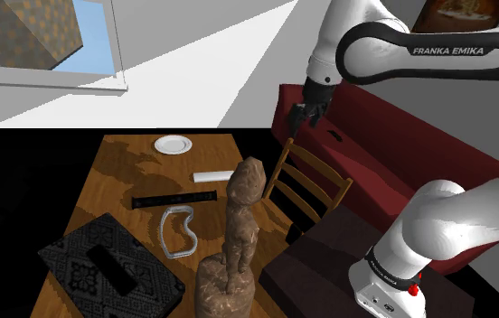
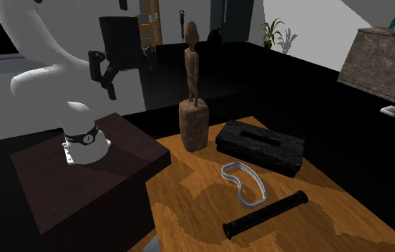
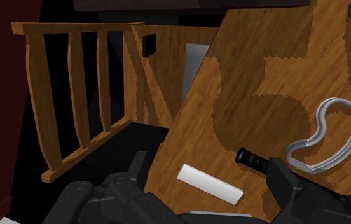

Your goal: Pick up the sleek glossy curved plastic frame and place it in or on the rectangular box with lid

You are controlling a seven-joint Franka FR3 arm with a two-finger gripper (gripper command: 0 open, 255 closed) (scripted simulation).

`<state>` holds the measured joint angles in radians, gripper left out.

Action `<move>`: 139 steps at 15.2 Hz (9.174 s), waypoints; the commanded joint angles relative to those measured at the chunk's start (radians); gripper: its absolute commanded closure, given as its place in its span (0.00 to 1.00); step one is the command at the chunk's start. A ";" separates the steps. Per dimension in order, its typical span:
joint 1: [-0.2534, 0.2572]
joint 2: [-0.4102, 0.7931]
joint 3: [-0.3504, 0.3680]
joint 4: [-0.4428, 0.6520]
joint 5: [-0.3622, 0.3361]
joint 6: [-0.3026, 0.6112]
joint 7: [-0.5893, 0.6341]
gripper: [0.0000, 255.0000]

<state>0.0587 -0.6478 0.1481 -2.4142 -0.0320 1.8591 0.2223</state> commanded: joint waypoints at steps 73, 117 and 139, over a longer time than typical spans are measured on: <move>0.253 1.383 0.153 0.633 -0.350 0.556 0.575 1.00; 0.609 1.569 0.230 1.310 -0.319 0.052 0.778 1.00; 0.633 1.667 0.191 1.314 -0.324 0.152 0.783 0.00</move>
<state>0.6876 0.9477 0.3436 -1.1192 -0.3537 2.0268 1.0181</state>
